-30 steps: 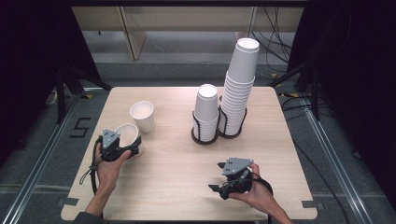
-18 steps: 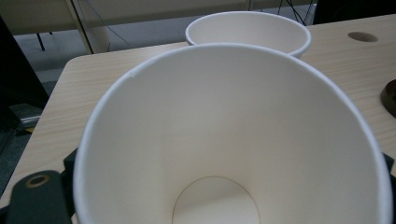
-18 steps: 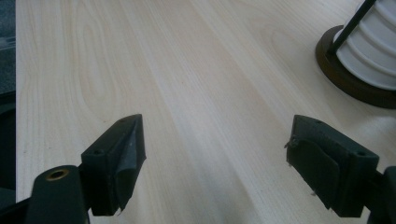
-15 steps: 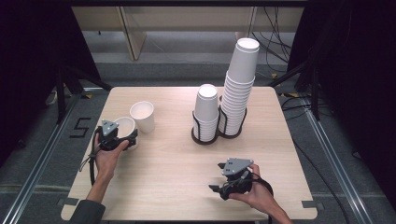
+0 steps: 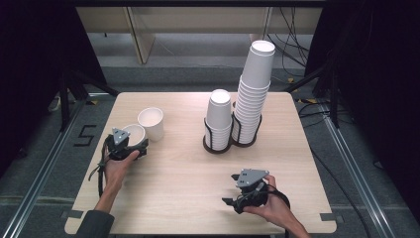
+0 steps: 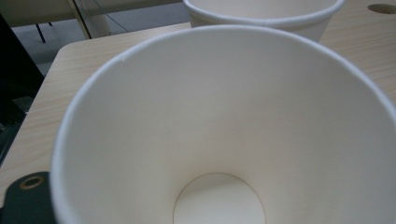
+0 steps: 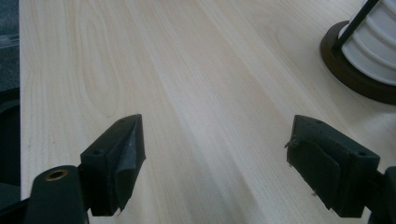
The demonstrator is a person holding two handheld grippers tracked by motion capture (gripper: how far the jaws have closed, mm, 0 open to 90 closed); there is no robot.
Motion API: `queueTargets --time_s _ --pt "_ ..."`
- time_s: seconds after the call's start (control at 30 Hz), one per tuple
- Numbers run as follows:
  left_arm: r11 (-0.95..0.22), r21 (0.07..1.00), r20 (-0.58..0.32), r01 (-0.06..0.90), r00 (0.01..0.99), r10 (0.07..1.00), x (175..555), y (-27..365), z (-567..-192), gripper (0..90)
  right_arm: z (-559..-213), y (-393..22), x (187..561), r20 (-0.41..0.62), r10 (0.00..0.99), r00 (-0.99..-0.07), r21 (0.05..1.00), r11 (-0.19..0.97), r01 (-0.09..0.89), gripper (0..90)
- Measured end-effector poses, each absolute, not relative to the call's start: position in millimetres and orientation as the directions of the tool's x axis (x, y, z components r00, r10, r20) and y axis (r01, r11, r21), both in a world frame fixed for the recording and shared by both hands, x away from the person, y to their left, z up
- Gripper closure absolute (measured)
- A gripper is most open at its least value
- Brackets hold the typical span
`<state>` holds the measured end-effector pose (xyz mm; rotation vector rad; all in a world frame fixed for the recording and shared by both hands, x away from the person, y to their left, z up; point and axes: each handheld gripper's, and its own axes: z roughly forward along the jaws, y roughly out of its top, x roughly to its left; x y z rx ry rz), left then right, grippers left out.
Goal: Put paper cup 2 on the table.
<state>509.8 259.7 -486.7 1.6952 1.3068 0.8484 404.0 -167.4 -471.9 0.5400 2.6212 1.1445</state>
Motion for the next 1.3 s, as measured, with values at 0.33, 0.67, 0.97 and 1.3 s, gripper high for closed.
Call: queueTargets --time_s 0.33,0.67,0.97,1.3 --pt "-0.129 0.875 0.0 0.467 0.267 0.964 502.0 269.9 -492.6 14.2 -471.3 -170.8 403.4 -0.062 0.419 -0.906 0.742 0.626 0.24 19.7" --pt "-0.17 0.842 0.02 0.511 0.286 0.958 492.1 274.0 -497.2 14.3 -471.4 -174.0 402.6 -0.071 0.425 -0.902 0.74 0.629 0.238 19.7" --pt "-0.166 0.841 0.011 0.515 0.29 0.957 474.0 272.1 -492.9 14.4 -471.4 -177.7 401.0 -0.057 0.429 -0.901 0.743 0.621 0.249 19.8" --pt "-0.146 0.844 -0.007 0.516 0.283 0.959 453.6 273.4 -487.2 14.4 -471.1 -182.8 398.1 -0.056 0.438 -0.897 0.745 0.617 0.254 19.9"
